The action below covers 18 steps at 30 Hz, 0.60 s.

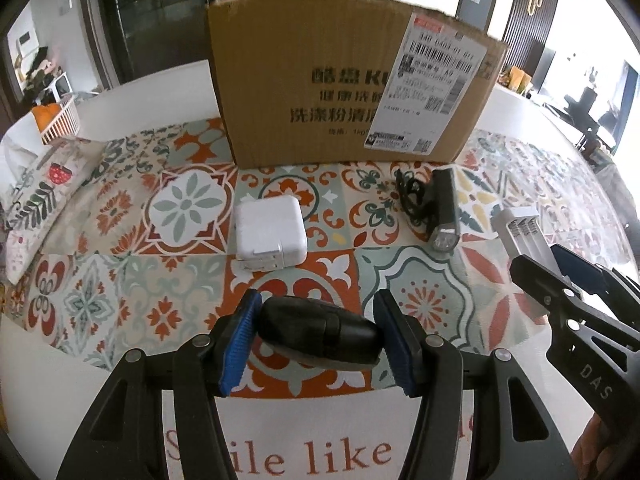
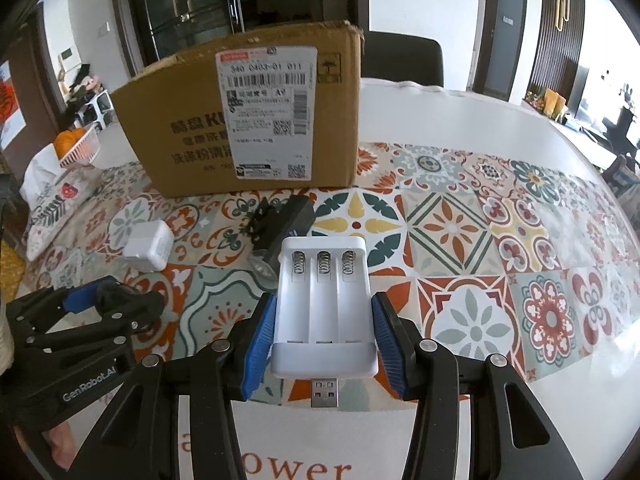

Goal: Organize rigid objects
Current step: 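Lift and carry the battery charger and black puck over the box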

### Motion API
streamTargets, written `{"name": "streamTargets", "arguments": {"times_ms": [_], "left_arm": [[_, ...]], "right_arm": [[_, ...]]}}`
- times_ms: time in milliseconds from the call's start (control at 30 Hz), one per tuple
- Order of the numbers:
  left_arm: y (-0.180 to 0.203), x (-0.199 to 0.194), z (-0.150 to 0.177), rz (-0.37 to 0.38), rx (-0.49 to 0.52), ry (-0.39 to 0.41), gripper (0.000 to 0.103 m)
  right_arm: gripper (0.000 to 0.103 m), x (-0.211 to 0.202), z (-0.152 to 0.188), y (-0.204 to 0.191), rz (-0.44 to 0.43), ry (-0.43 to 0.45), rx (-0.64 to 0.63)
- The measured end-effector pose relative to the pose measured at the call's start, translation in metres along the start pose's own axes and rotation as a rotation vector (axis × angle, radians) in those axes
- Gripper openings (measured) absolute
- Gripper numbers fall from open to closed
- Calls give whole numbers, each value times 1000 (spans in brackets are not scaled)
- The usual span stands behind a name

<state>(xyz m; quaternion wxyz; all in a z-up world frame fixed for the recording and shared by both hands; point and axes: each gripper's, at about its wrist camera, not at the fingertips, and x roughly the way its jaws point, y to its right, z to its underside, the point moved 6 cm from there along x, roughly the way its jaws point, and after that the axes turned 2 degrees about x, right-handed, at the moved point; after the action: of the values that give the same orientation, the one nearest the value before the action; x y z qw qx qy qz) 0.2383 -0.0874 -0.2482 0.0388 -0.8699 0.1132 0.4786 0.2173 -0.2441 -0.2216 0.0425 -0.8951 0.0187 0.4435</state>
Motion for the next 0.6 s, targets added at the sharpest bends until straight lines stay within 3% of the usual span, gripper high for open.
{"name": "streamTargets", "arguments": {"times_ms": [600], "left_arm": [[-10,-62,-31,18,2,129,57]], "right_arm": [[49,-51,-32,-18,-32,97,0]]}}
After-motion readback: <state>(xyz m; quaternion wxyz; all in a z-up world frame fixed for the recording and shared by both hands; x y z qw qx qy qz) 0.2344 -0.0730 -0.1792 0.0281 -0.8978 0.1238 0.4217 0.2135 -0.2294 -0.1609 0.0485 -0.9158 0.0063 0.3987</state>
